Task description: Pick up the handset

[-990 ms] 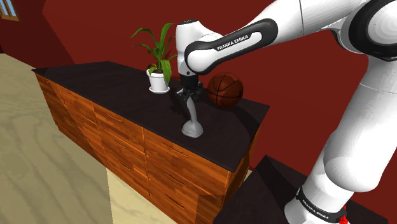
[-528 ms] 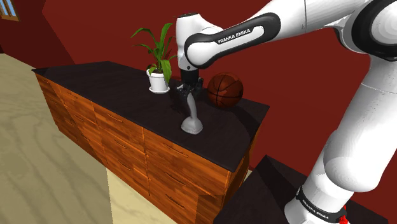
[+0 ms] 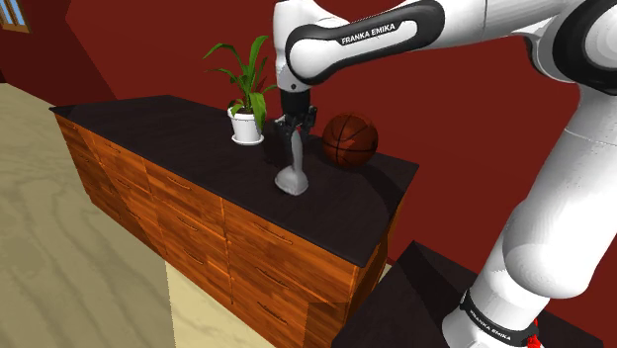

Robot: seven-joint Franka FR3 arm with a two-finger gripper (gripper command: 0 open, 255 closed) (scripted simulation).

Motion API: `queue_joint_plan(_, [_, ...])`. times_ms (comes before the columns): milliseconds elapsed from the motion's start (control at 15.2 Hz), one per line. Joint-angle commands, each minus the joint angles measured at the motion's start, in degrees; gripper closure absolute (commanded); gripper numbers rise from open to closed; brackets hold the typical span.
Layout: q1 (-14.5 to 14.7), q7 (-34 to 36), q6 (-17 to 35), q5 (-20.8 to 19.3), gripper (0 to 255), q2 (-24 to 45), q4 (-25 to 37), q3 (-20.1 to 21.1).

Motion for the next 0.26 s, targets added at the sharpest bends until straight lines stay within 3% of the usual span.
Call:
queue_joint_plan(0, [-0.02, -0.44, -1.52, 0.17, 255, -0.22, 1.37, -0.02])
queue_joint_plan(198, [-0.01, -0.63, -2.37, 0.25, 255, -0.28, 2.18, -0.01])
